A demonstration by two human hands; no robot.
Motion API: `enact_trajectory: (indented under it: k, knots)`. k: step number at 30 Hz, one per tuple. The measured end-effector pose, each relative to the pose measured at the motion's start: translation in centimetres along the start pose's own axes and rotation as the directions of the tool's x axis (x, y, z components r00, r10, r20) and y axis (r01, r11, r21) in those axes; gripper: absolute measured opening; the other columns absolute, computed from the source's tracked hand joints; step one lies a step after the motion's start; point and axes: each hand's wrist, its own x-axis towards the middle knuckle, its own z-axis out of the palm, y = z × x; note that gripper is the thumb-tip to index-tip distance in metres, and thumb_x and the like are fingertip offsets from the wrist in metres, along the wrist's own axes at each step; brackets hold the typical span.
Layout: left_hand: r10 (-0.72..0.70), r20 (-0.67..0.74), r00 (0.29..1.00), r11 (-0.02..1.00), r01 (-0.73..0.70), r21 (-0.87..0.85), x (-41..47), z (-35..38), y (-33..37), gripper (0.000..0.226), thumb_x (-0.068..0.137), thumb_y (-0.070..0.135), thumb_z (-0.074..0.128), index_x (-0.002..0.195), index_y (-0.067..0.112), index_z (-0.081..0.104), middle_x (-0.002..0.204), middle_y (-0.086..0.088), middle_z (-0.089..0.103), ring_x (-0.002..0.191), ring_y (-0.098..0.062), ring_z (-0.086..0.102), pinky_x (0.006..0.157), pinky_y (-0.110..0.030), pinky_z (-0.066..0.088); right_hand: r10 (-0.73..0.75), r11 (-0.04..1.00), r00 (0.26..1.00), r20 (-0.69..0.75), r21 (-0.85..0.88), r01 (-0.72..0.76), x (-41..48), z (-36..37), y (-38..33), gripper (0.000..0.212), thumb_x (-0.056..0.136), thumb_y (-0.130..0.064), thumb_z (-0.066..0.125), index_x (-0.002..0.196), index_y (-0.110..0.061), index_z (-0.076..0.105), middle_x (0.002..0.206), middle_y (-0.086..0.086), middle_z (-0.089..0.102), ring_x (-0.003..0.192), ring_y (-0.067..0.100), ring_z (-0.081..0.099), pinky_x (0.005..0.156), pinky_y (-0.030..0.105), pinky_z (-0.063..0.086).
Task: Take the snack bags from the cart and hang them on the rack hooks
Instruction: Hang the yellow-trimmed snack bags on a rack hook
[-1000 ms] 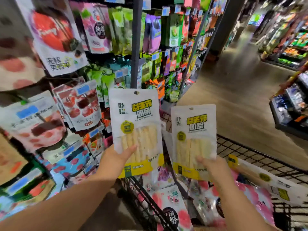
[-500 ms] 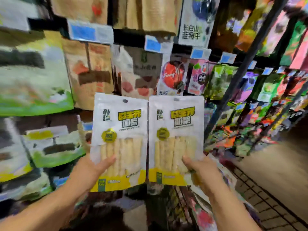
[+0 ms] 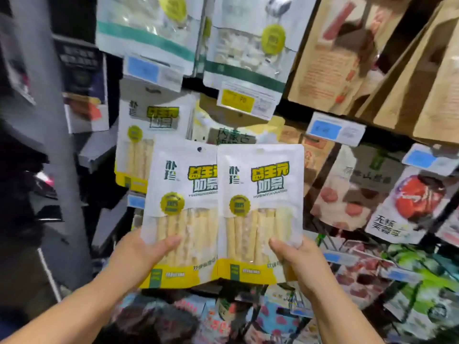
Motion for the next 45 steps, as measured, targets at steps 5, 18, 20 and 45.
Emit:
enact_trajectory:
  k: [5, 18, 20, 45]
  knots:
    - [-0.054, -0.117, 0.992, 0.999, 0.053, -0.011, 0.1, -5.5, -2.1, 0.033, 0.060, 0.061, 0.071, 0.080, 0.035, 0.069, 0.078, 0.016, 0.071, 0.081, -0.007, 0.065, 0.065, -0.022, 0.044, -0.068, 0.997, 0.988, 0.139, -0.019, 0.071, 3.0, 6.0, -1.9, 0.016, 0.067, -0.037, 0.082, 0.081, -0.034, 0.077, 0.077, -0.001, 0.075, 0.074, 0.022, 0.070, 0.074, 0.042, 0.053]
    - [-0.112, -0.315, 0.942, 0.993, 0.095, -0.068, 0.4, -15.5, -5.2, 0.048, 0.043, 0.070, 0.062, 0.078, 0.039, 0.074, 0.078, 0.012, 0.075, 0.078, -0.014, 0.070, 0.076, -0.037, 0.053, -0.075, 0.995, 0.968, 0.239, 0.087, 0.056, 7.6, 17.4, -5.9, 0.004, 0.085, -0.013, 0.073, 0.086, -0.016, 0.072, 0.081, -0.004, 0.076, 0.078, 0.016, 0.070, 0.074, 0.032, 0.052]
    - [-0.108, -0.327, 0.939, 0.992, 0.081, -0.096, 0.5, -16.6, -5.5, 0.044, 0.044, 0.070, 0.064, 0.081, 0.046, 0.072, 0.081, 0.009, 0.076, 0.080, -0.017, 0.071, 0.081, -0.041, 0.054, -0.079, 0.994, 0.966, 0.247, 0.095, 0.057, 7.9, 18.3, -6.5, 0.004, 0.086, -0.012, 0.071, 0.088, -0.015, 0.071, 0.082, -0.004, 0.076, 0.080, 0.013, 0.071, 0.078, 0.032, 0.053]
    - [0.028, -0.141, 0.990, 0.898, -0.086, -0.431, 4.0, -17.5, -3.9, 0.072, 0.020, 0.073, 0.083, 0.084, 0.040, 0.076, 0.091, -0.001, 0.076, 0.082, -0.019, 0.073, 0.079, -0.041, 0.053, -0.036, 0.999, 0.990, 0.135, -0.011, 0.038, 10.1, 22.9, -9.0, 0.015, 0.085, -0.027, 0.074, 0.093, -0.017, 0.067, 0.082, -0.002, 0.072, 0.075, 0.018, 0.065, 0.067, 0.027, 0.045]
